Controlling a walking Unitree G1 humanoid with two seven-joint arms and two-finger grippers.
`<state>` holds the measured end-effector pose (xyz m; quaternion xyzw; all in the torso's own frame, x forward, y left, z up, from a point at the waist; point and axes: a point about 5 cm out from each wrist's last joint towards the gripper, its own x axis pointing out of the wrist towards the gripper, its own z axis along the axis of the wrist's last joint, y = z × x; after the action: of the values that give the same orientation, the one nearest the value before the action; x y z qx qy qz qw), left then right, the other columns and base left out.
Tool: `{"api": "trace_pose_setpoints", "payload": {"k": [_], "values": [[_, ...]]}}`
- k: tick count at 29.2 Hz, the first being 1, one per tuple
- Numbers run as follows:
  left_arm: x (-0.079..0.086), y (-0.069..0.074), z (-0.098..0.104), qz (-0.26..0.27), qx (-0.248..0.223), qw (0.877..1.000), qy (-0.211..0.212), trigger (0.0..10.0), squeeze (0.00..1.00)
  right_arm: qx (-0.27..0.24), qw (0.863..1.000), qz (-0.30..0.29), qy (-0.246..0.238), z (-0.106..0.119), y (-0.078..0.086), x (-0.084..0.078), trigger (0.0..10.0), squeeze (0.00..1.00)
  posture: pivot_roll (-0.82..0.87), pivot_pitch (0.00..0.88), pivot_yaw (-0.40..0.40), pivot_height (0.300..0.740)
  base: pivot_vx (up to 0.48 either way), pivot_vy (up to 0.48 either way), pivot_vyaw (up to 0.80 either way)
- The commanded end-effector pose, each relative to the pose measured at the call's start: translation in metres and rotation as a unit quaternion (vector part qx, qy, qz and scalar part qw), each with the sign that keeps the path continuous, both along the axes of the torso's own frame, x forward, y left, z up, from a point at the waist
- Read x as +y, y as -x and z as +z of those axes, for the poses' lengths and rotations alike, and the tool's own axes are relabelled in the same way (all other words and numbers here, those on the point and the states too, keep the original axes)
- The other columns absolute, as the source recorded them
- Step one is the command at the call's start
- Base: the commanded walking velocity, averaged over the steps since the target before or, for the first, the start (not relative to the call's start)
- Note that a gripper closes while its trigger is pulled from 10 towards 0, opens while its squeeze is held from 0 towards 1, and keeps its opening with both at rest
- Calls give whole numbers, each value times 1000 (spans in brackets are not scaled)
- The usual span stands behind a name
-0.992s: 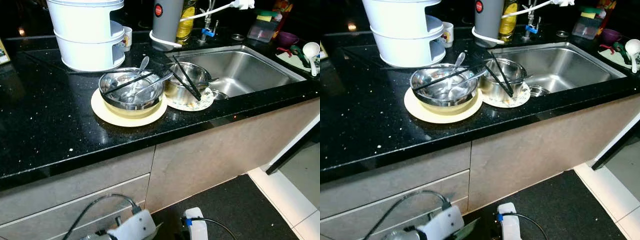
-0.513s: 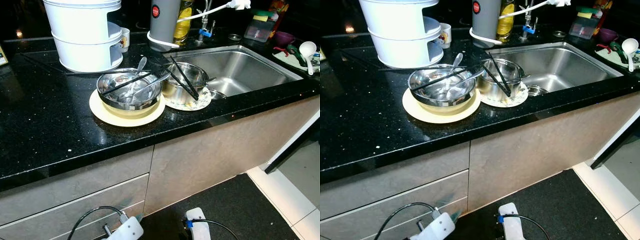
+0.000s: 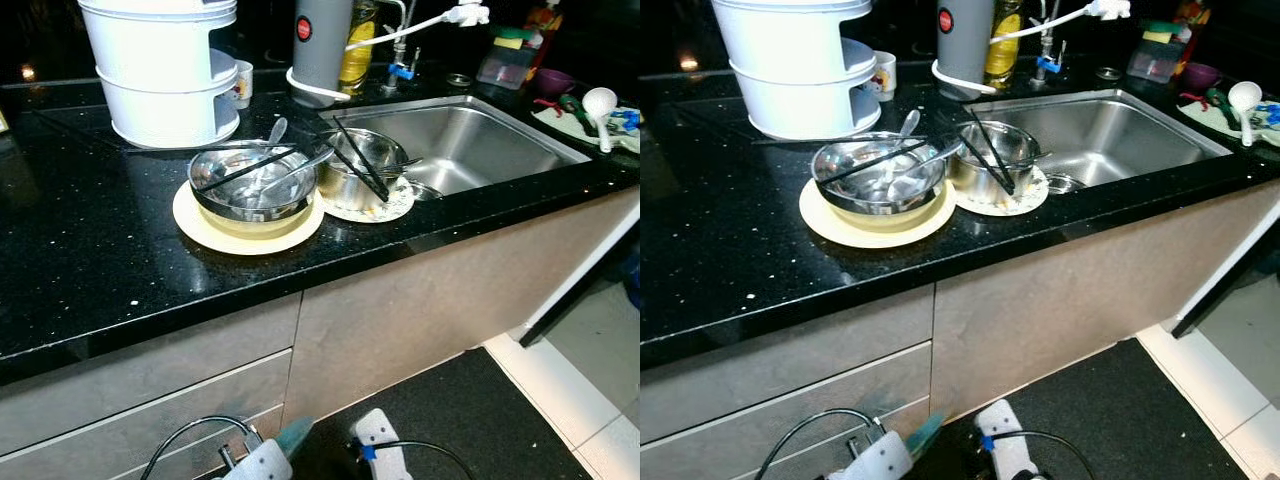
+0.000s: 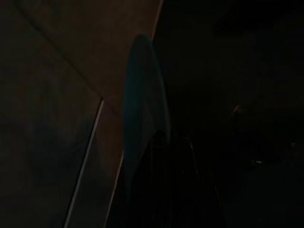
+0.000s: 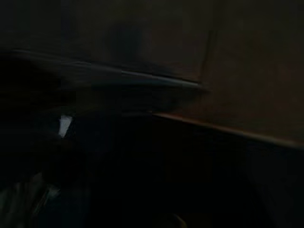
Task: Kitchen organization
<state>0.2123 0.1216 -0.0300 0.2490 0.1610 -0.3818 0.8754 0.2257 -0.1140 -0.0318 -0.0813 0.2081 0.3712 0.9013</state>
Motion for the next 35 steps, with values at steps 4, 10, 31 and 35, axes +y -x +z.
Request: {"api": "trace_pose_setpoints", "payload": {"k": [4, 10, 31, 35], "values": [[2, 6, -4, -60, -19, 997, -36, 0, 0, -12, 990, 136, 34, -3, 14, 11, 10000, 1000, -54, 127, -78, 740, 0, 0, 0], [16, 2, -7, -48, -26, 996, -72, 0, 0, -46, 982, 164, 84, 1, 5, 18, 10000, 1000, -45, 112, -86, 740, 0, 0, 0], [38, 1, -1, -73, -75, 989, -105, 0, 0, -141, 928, 308, 155, 15, -4, 77, 10000, 0, -16, 119, -103, 740, 0, 0, 0], [38, 0, 1, -76, -80, 989, -103, 0, 0, -144, 926, 313, 155, 15, -3, 81, 10000, 0, -16, 119, -103, 740, 0, 0, 0]]}}
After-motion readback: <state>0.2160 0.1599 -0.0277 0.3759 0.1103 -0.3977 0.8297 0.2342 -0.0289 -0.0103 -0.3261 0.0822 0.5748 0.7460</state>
